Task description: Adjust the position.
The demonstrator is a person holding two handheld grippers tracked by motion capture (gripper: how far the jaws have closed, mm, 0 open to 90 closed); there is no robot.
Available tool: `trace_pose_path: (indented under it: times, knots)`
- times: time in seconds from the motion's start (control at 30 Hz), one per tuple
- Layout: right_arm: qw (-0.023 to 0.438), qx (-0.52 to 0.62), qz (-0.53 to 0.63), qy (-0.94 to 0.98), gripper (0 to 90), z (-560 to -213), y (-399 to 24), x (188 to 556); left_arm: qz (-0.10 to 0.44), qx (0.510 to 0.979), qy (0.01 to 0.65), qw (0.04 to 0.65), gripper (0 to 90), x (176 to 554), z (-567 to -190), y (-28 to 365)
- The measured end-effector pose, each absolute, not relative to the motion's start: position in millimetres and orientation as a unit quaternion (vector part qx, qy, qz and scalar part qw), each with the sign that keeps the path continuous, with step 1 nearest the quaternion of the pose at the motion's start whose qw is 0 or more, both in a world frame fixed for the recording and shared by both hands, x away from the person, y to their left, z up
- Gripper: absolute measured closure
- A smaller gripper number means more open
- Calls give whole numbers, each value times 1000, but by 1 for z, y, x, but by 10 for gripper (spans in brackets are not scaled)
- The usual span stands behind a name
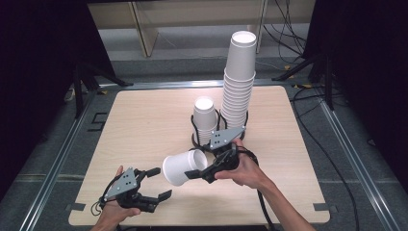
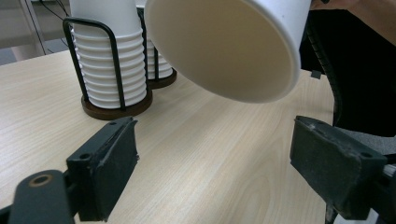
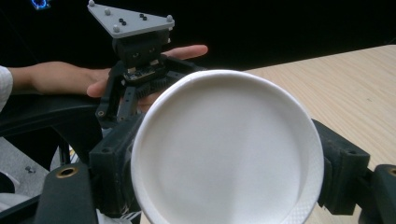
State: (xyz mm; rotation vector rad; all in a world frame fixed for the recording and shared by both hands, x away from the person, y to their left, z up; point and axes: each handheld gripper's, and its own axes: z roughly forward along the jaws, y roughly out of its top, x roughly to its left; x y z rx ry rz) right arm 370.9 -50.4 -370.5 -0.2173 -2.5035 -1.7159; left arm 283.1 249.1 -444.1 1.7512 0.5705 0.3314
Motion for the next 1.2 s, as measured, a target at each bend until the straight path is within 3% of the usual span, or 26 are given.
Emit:
trace_pose_path:
  times: [1.0,1.2]
  knots:
    - [78,-67,-574,-812,235,-394,-38,370,153,757,238,588,137,282,-443,245]
    - [94,-54,-570,-814,236,-400,-31,367,159,756,241,587,0,282,-444,243]
